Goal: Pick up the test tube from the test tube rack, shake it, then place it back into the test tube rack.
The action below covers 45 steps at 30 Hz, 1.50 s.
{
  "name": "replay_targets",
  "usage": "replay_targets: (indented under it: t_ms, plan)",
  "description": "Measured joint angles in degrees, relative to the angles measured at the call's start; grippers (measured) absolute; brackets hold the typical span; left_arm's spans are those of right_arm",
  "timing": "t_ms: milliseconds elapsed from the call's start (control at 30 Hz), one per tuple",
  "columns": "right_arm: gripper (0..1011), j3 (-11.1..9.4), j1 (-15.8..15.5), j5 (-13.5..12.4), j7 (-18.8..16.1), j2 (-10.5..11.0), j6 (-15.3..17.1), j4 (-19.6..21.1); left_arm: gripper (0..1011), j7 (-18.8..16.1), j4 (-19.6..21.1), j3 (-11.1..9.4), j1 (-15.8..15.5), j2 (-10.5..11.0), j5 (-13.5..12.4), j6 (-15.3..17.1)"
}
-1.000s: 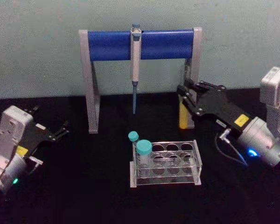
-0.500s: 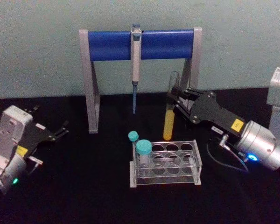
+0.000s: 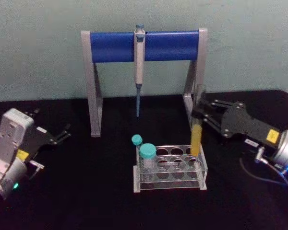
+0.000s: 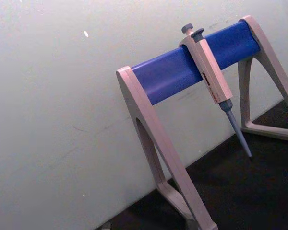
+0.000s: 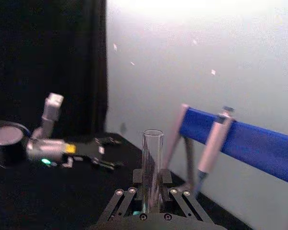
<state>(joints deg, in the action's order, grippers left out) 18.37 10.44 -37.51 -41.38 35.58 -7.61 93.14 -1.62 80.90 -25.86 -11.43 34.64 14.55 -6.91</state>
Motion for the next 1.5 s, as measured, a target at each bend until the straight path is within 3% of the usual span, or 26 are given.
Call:
replay_targets:
  t_ms: [133,333,533,633,767,1033,1233,1500]
  plan:
    - [229,-0.8,-0.9,2.4,3.8,1.7,0.3,1.1,1001,0.0,0.0,0.0,0.0,0.0,0.0,0.0]
    - [229,-0.9,-0.6,6.9,7.6,1.3,-0.9,1.3,1001,0.0,0.0,0.0,0.0,0.0,0.0,0.0]
    - [229,-0.3,1.2,11.7,11.1,-2.3,-2.4,-0.8,1001,0.0,0.0,0.0,0.0,0.0,0.0,0.0]
    - [229,-0.2,1.8,12.1,11.4,-3.8,-2.9,-2.0,1001,0.0,0.0,0.0,0.0,0.0,0.0,0.0]
    - [229,0.1,2.7,11.8,10.9,-5.8,-3.4,-3.6,1001,0.0,0.0,0.0,0.0,0.0,0.0,0.0]
    - [229,0.9,4.0,7.5,6.5,-8.4,-3.9,-6.2,1001,0.0,0.0,0.0,0.0,0.0,0.0,0.0]
    - [229,1.6,4.4,4.6,3.2,-8.1,-3.3,-6.5,1001,0.0,0.0,0.0,0.0,0.0,0.0,0.0]
    - [229,2.7,3.9,1.2,-0.9,-4.9,-1.8,-5.0,1001,0.0,0.0,0.0,0.0,0.0,0.0,0.0]
